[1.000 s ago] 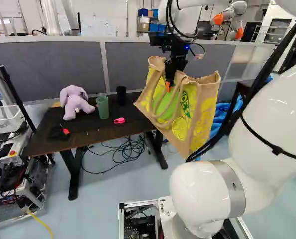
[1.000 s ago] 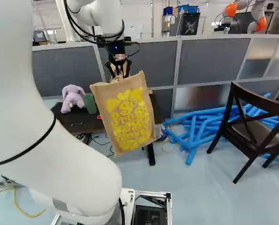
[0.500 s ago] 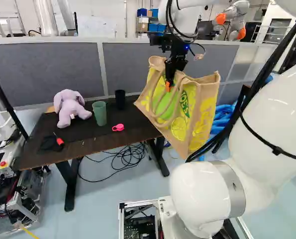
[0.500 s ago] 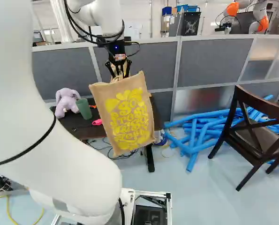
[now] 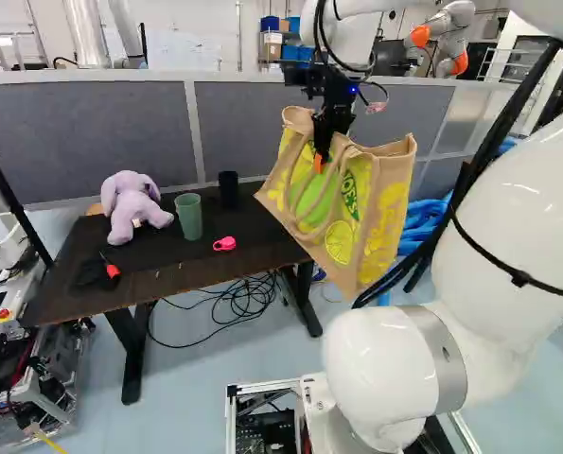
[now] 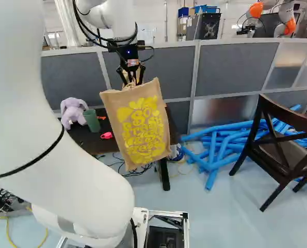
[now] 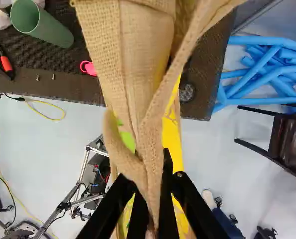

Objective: Pick up the bag on the ground and place it on the table

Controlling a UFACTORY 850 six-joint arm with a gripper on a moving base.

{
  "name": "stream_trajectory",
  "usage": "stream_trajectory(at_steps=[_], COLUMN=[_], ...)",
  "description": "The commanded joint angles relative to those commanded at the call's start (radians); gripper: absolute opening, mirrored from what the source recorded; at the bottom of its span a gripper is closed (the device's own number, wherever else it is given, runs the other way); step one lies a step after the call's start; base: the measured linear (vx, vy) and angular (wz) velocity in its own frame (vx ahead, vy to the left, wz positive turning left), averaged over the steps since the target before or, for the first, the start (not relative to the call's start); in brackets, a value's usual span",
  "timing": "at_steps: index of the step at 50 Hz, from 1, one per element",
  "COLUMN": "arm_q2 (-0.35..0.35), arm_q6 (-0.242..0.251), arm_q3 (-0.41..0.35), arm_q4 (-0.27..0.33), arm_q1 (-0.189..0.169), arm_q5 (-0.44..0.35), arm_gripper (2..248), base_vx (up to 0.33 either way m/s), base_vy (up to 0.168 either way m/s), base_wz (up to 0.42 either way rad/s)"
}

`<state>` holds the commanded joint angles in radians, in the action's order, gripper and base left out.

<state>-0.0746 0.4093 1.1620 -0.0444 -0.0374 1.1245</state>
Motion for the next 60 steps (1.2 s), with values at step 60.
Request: stream_trajectory(at_steps=[60], arm_q2=[0.196], arm_q6=[0.0], arm_q3=[0.201], arm_q4=[0.0], arm_q1=[-0.025], arm_q5=[0.0], arm_gripper=[22], base_vx=[0.0], base_vy=[0.0], base_wz=[0.0])
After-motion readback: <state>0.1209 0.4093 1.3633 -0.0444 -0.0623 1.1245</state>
